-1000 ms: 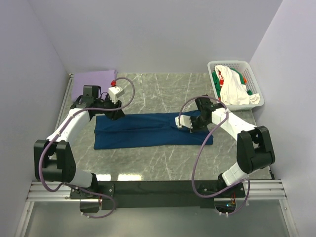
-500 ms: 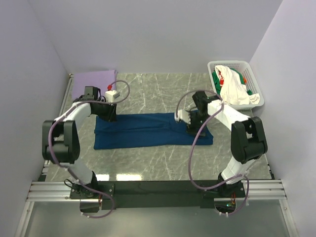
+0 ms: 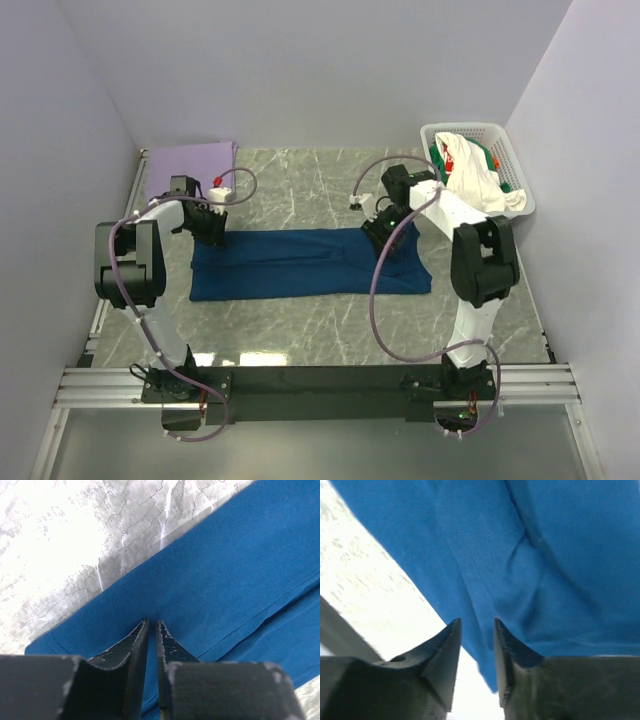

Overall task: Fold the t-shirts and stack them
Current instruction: Fold the tshirt

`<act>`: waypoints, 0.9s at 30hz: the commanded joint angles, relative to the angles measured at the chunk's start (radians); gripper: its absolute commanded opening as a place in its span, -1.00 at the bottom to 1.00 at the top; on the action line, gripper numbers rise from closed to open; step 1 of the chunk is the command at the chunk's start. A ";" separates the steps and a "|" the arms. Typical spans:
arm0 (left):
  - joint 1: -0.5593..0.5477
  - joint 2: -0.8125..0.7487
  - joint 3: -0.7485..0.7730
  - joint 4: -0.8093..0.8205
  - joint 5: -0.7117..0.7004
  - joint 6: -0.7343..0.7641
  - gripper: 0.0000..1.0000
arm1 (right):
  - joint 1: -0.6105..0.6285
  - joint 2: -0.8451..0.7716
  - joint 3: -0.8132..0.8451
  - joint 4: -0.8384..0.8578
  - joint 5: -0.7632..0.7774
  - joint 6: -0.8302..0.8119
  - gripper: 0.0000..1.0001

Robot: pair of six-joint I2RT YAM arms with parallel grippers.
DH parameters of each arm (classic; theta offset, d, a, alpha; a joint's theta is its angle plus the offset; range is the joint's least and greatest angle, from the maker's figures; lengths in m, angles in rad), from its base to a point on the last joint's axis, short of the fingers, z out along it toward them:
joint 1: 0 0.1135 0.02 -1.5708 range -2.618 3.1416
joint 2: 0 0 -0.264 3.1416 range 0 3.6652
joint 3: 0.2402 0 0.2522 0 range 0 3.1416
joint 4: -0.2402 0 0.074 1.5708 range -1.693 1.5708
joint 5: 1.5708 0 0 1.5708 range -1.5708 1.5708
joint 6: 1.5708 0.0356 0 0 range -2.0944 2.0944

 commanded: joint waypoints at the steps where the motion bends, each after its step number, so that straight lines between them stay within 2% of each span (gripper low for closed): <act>1: 0.008 0.022 -0.023 -0.018 -0.082 0.074 -0.65 | 0.000 0.056 0.023 -0.039 -0.015 0.190 -0.27; 10: 0.011 -0.151 -0.210 -0.099 -0.123 0.206 -0.76 | 0.004 0.252 0.158 0.051 0.160 0.319 -0.35; 13: 0.010 -0.206 -0.242 -0.166 -0.110 0.273 -0.81 | 0.006 0.344 0.296 0.021 0.222 0.321 -0.35; 17: 0.008 -0.269 -0.299 -0.269 -0.091 0.388 -0.82 | 0.011 0.502 0.564 -0.011 0.301 0.276 -0.35; 20: -0.019 -0.326 -0.325 -0.364 -0.050 0.494 -0.82 | 0.046 0.582 0.716 0.039 0.387 0.209 -0.36; 24: -0.125 -0.406 -0.323 -0.459 0.056 0.570 -0.75 | 0.099 0.569 0.755 0.191 0.466 0.126 -0.32; 27: -0.187 -0.441 -0.270 -0.499 0.182 0.547 -0.70 | 0.121 0.469 0.698 0.295 0.510 0.112 -0.08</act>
